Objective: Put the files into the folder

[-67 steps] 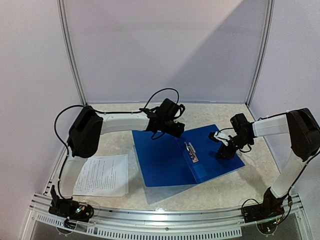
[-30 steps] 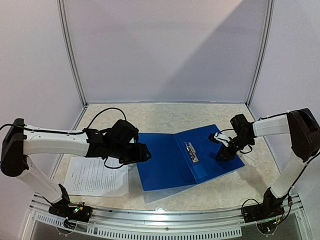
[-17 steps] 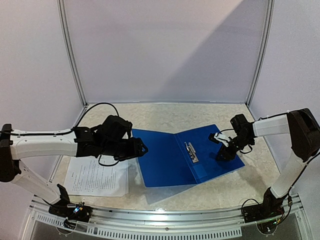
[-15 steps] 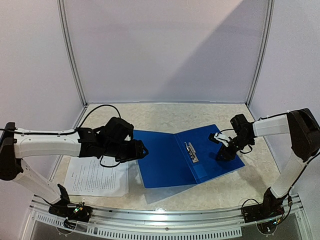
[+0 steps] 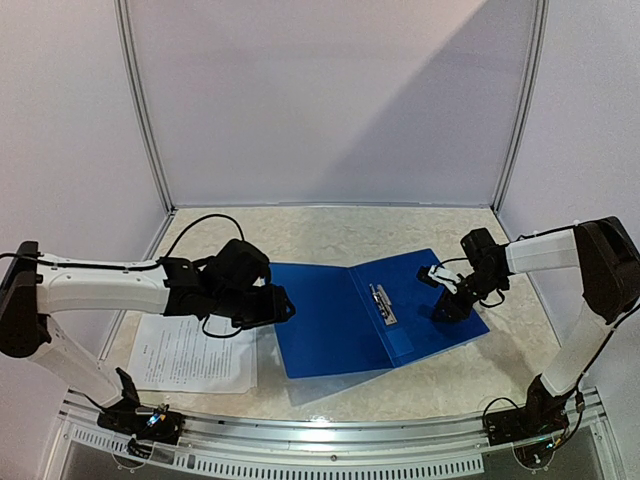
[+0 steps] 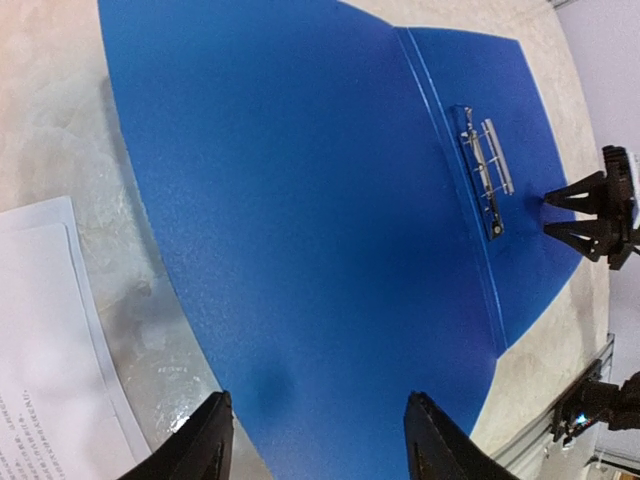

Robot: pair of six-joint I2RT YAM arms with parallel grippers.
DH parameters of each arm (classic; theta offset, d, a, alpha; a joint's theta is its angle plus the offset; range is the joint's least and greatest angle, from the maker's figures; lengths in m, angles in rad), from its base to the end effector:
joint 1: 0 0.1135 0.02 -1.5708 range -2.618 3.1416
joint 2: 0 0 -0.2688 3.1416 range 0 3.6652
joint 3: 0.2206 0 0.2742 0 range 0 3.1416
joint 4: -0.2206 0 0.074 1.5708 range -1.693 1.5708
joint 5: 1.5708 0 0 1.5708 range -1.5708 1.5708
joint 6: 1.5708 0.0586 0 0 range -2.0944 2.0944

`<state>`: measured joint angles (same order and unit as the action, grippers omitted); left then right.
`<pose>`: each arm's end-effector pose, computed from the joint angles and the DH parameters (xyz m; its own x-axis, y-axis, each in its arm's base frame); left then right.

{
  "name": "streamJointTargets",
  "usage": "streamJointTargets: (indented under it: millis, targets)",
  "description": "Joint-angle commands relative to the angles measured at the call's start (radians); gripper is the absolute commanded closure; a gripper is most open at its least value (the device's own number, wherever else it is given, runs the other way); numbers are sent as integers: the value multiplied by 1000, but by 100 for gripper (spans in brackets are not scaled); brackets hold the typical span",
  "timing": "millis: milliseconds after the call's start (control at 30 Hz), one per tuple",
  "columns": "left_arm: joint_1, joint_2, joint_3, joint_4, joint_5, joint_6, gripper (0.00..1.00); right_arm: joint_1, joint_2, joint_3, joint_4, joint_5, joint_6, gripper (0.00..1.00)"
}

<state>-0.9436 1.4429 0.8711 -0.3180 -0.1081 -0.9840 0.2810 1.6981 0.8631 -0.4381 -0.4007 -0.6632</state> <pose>0.1967 -0.2606 0.1830 -0.8896 -0.1833 -0.4184 0.0439 0.8773 -0.4778 0.2970 0.1095 0.0997 -0.4989 -0.7340 -0.4607 -0.8533 0.5089 0.1133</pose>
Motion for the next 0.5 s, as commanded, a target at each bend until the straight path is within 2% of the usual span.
streamJointTargets:
  millis: [0,233,367,467]
  targets:
    - [-8,-23,-29,16,18,-18,41,6,52,-35,-117,35,10,60]
    - [-9,3,-36,52,58,-48,42,6,53,-35,-117,39,10,60]
    - [-11,-81,-94,12,40,-78,43,5,52,-36,-116,39,10,59]
    - [-7,-156,-155,43,23,-96,43,5,51,-36,-115,38,10,59]
